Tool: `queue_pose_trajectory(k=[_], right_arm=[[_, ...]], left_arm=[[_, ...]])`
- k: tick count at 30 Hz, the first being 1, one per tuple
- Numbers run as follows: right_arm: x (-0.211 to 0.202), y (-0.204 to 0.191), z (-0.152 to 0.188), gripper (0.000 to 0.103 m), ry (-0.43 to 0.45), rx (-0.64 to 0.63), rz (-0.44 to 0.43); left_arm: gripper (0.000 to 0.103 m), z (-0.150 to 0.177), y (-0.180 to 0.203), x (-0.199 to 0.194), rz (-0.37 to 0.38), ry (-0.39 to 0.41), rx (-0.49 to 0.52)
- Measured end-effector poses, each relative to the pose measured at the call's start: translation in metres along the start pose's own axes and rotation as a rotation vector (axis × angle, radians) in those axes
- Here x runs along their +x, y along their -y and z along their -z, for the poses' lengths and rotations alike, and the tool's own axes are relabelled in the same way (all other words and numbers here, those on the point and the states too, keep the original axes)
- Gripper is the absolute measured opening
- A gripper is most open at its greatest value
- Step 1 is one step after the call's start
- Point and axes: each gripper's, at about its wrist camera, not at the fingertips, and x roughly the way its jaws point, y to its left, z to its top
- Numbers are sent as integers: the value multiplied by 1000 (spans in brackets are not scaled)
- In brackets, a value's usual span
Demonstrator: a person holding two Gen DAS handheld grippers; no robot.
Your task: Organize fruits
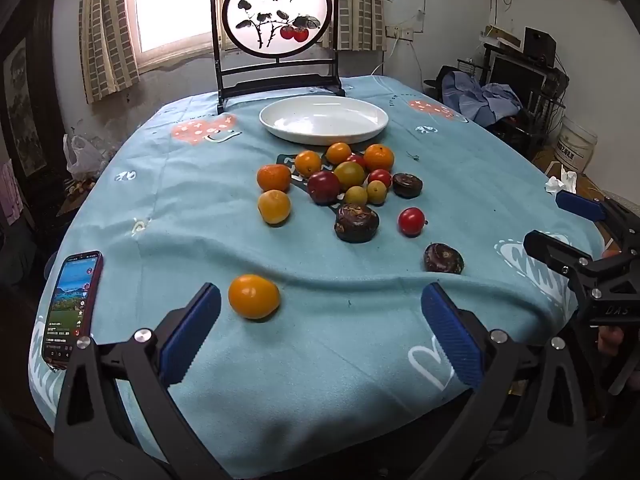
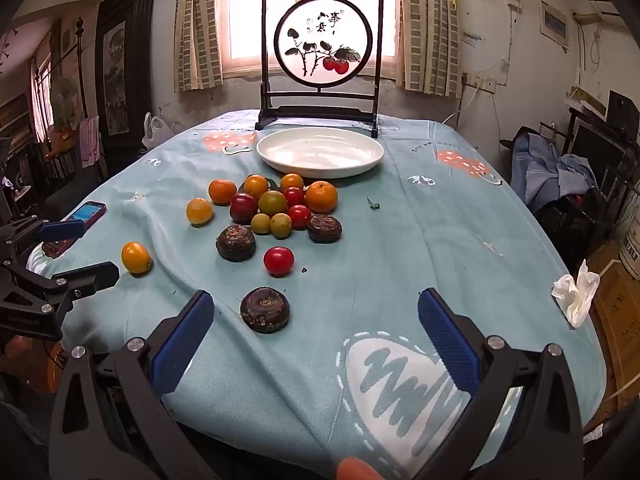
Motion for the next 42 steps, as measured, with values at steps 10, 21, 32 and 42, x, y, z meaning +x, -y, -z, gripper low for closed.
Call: queue_pose_trajectory(k=[10,21,32,42], right_arm=[[-2,2,-1,102,2,-2,-2],[4,-1,2,102,-8,5,-3],[5,6,-2,102,-21,15,-12],[6,5,-1,102,-25,15,-11]], left_arm=[[101,5,-3,4,2,12,-12],[101,5,-7,3,-7,7,-23],[101,3,-10,4,-8,-1,-29],[101,4,-10,5,-9,-3,-30]])
